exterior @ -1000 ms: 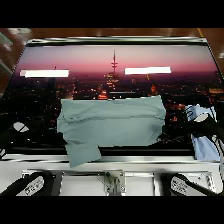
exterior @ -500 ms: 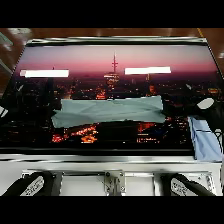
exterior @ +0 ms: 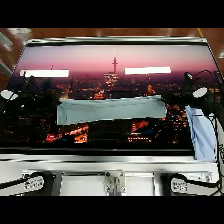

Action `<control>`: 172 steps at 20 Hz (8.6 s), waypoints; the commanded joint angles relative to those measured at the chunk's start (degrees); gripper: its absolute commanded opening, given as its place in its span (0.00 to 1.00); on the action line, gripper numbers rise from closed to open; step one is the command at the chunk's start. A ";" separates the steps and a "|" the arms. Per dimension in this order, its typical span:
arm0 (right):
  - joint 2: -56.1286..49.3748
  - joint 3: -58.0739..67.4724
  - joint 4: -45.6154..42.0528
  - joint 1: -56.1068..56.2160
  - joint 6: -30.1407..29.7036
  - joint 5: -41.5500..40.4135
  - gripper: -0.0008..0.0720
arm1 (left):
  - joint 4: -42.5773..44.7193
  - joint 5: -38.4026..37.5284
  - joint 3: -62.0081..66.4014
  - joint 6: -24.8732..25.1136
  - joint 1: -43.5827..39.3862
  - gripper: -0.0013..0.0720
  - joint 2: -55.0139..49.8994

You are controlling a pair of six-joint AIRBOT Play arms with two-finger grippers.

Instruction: Fold the shirts.

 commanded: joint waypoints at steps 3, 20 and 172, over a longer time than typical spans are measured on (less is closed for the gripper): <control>-6.54 1.03 1.44 0.02 0.07 -0.76 0.13 | -3.04 -0.09 1.81 -0.02 -0.02 0.07 -7.96; -13.86 3.06 11.34 -3.80 2.99 3.39 0.94 | -12.37 -10.05 6.01 1.09 0.81 0.73 -6.51; -2.95 51.45 -21.09 -36.09 21.42 61.55 0.09 | 2.80 -9.55 11.52 -7.52 -0.02 0.06 37.09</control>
